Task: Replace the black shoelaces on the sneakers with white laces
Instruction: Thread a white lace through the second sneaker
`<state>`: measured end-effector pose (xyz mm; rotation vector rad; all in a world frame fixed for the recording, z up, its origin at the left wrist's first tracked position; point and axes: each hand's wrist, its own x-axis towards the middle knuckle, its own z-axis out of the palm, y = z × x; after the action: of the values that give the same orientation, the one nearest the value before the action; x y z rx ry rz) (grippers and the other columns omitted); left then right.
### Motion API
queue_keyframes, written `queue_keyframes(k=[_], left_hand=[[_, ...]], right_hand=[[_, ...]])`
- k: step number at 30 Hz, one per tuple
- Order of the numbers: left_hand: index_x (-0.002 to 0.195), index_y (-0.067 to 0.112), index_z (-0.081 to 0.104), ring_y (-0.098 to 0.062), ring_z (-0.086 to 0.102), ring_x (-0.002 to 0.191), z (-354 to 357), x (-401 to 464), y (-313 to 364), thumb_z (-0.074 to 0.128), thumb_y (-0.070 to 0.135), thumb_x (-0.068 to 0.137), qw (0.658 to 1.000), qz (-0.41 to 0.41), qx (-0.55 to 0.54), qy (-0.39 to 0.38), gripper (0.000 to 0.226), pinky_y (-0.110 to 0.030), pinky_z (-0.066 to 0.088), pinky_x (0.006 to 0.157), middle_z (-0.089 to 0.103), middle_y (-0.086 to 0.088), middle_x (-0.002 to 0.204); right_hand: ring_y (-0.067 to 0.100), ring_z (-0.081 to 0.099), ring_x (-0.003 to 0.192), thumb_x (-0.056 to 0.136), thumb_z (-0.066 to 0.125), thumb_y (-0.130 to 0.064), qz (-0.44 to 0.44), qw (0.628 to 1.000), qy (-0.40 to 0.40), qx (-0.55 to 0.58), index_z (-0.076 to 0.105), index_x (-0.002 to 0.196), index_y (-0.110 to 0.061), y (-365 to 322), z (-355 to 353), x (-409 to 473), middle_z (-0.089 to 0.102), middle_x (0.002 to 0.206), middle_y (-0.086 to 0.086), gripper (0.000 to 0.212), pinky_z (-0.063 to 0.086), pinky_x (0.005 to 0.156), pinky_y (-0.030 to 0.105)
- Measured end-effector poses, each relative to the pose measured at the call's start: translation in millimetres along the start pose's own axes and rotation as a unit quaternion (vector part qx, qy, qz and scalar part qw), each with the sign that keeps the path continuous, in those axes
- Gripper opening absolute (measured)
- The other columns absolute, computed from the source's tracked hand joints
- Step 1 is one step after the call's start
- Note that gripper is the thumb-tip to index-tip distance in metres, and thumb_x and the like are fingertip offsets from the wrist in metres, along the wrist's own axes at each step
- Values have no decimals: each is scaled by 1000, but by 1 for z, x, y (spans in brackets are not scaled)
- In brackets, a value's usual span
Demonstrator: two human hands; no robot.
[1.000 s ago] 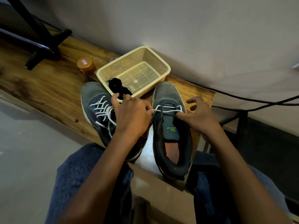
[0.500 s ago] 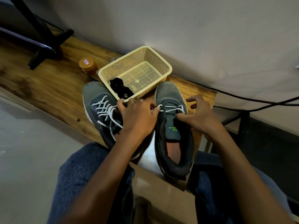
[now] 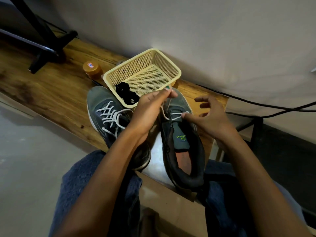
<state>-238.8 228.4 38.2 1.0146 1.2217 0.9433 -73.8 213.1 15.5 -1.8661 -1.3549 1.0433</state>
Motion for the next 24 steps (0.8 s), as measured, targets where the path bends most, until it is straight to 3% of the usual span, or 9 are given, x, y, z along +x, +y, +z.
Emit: queue_keyframes(k=[2,5,7,10,14,18,20,24], left_hand=[[97,13,70,-18,65,94,0,1,3,43,26,101,997,13,-65,-38,30,-24,52,82,70,-8,103],[108,18,71,-29,54,122,-3,3,5,35,34,101,992,41,-86,-80,40,-39,44,103,66,-8,121],[114,16,67,-22,55,121,-1,2,6,28,32,103,985,42,-110,-129,44,-35,44,102,66,-6,121],[122,11,59,-11,58,115,3,-2,10,22,26,104,971,38,-131,-197,44,-23,46,96,65,-1,120],[133,13,54,-18,50,125,-6,4,9,28,27,103,969,52,-100,-222,42,-32,37,108,60,-5,123],[118,17,65,-16,58,107,-9,7,9,36,26,101,981,47,-116,-147,35,-30,42,94,66,2,118],[109,20,68,-20,63,90,-14,9,9,37,29,102,987,21,-150,-49,32,-30,46,83,69,3,113],[94,24,70,-4,64,84,-26,13,6,40,29,102,980,-39,-128,148,32,-19,49,74,71,10,99]], right_hand=[[11,52,97,81,73,-27,-52,995,70,56,58,106,-28,-8,1,-2,53,121,6,29,44,73,18],[7,56,81,88,64,-17,-104,976,108,159,65,87,-23,-23,4,-9,66,98,6,6,46,71,14],[9,61,80,92,61,-15,-128,972,62,184,68,83,-20,-32,10,-15,69,85,-2,12,47,74,17],[5,62,83,93,61,-14,-167,968,-33,183,70,91,-12,-40,20,-24,69,86,-2,10,46,75,15],[-2,58,78,88,67,-11,-193,961,-86,181,66,93,-5,-46,25,-28,66,85,1,8,45,73,14],[12,63,80,91,61,-10,-166,943,-147,246,66,92,-2,-51,23,-34,68,83,6,10,51,77,22],[12,63,73,89,59,-17,-130,923,-158,326,65,87,-10,-50,13,-33,67,74,2,10,51,74,22],[8,48,55,93,48,-22,-87,893,-91,433,60,84,-9,-42,-10,-21,51,54,-5,20,44,61,18]])
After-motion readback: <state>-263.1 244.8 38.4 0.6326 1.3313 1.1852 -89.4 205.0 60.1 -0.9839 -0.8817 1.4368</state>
